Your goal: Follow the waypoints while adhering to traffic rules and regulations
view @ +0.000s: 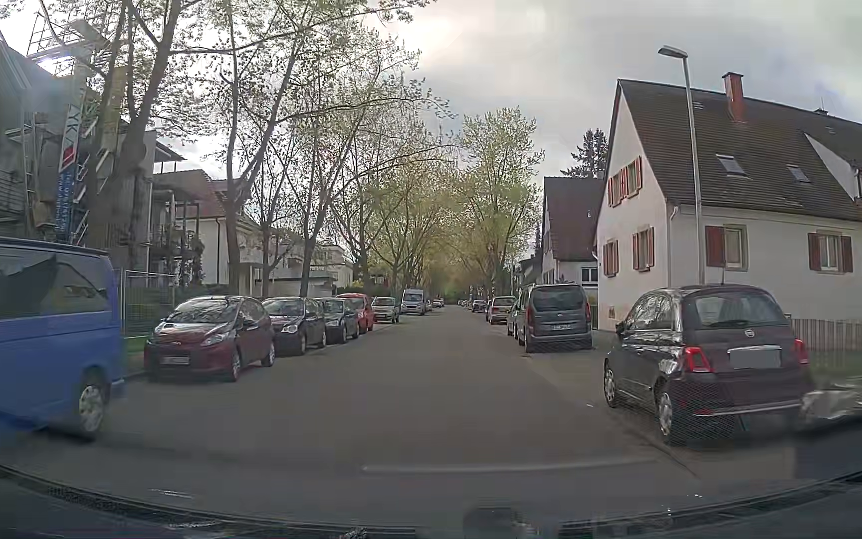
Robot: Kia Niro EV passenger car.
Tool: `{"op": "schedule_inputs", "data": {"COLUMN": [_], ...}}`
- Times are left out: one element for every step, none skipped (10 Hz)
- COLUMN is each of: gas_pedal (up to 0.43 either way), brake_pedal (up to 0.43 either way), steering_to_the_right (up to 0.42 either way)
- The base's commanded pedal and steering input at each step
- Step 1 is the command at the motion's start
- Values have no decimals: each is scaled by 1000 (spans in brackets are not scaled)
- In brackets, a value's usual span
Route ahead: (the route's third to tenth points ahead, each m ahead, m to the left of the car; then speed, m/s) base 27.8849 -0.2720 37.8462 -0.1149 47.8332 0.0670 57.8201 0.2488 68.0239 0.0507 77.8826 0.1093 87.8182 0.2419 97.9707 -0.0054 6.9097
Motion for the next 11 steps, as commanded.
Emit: {"op": "schedule_inputs", "data": {"gas_pedal": [67,67,67,67,67,67,67,67,67,67,67], "brake_pedal": [0,0,0,0,0,0,0,0,0,0,0], "steering_to_the_right": [3,4,4,4,4,4,4,5,5,5,5]}}
